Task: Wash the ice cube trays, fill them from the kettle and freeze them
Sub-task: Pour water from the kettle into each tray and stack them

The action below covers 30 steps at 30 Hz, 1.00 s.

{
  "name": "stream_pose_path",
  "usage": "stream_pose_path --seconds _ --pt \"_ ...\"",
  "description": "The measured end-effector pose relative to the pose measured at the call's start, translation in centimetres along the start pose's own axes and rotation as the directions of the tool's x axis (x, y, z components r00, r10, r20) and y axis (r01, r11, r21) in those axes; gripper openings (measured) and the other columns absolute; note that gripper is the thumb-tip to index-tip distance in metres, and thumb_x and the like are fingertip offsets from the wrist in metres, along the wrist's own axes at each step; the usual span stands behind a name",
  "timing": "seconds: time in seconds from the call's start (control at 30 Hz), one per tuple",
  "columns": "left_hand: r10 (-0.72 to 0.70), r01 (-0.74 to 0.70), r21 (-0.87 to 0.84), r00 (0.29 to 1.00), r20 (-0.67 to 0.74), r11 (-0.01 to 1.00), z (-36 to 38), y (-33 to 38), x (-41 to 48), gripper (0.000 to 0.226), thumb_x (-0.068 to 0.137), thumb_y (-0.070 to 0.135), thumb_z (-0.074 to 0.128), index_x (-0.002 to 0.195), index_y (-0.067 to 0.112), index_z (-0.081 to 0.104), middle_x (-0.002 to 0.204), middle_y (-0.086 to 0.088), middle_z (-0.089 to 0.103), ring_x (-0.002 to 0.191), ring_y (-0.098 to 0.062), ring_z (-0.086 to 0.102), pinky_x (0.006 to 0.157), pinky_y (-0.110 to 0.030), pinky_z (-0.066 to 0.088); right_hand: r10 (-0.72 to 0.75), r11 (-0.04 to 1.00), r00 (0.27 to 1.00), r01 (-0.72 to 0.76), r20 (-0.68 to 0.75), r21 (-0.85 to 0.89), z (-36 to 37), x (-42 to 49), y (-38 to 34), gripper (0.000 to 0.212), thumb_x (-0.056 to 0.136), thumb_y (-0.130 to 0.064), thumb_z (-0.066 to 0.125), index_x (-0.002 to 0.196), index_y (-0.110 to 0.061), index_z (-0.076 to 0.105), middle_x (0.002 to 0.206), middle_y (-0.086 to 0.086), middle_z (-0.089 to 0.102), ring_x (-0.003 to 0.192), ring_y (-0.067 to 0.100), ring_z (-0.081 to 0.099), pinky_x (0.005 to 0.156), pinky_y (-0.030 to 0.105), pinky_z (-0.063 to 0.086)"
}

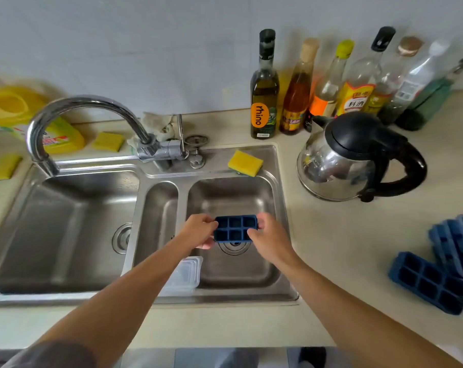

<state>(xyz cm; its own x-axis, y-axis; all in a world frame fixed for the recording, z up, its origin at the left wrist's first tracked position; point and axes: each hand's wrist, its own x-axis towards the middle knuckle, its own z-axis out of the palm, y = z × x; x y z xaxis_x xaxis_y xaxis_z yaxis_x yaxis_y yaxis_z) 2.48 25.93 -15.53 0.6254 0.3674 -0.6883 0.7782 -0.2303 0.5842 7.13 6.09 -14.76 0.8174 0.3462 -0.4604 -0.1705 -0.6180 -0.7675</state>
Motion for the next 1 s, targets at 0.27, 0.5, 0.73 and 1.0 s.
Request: stream_pose_path --seconds 0.27,0.5,0.73,1.0 --pt "-0.119 0.075 0.216 0.973 0.198 0.974 0.3 -2.0 8.1 0.012 0.098 0.007 0.051 0.104 0.006 0.061 0.093 -0.018 0.071 0.071 -0.023 0.069 0.059 -0.028 0.06 0.247 0.968 0.969 -0.248 0.03 0.048 5.7 5.9 2.6 0.028 0.095 -0.009 0.057 0.122 -0.015 0.057 0.109 0.002 0.066 0.096 0.015 0.065 0.065 0.022 0.048" --pt "-0.171 0.109 0.249 0.954 0.245 0.962 2.2 -3.4 11.4 0.028 0.1 0.007 0.047 0.123 -0.001 0.06 0.112 -0.024 0.069 0.079 -0.027 0.067 0.071 -0.039 0.06 0.292 0.949 0.953 -0.3 0.085 0.1 7.4 7.9 4.5 0.031 0.094 -0.001 0.052 0.114 -0.017 0.069 0.097 -0.003 0.071 0.09 0.008 0.064 0.062 0.017 0.042" --pt "-0.209 0.145 0.252 0.946 0.248 0.957 2.9 -4.3 11.9 0.027 0.095 0.007 0.049 0.116 -0.001 0.065 0.107 -0.025 0.072 0.074 -0.027 0.068 0.068 -0.037 0.058 0.288 0.95 0.948 -0.301 0.132 0.089 7.5 7.3 5.4 0.036 0.092 0.005 0.053 0.117 -0.015 0.068 0.105 0.0 0.071 0.106 0.017 0.066 0.064 0.01 0.041" --pt "-0.073 0.063 0.105 0.994 0.087 0.992 2.1 -2.6 10.1 0.018 0.095 0.013 0.051 0.096 0.01 0.068 0.101 -0.018 0.071 0.091 -0.031 0.071 0.075 -0.039 0.062 0.261 0.959 0.965 -0.257 -0.023 0.121 2.8 4.5 3.2 0.051 0.102 -0.022 0.057 0.15 -0.014 0.042 0.149 0.008 0.054 0.129 0.023 0.057 0.111 0.045 0.047"
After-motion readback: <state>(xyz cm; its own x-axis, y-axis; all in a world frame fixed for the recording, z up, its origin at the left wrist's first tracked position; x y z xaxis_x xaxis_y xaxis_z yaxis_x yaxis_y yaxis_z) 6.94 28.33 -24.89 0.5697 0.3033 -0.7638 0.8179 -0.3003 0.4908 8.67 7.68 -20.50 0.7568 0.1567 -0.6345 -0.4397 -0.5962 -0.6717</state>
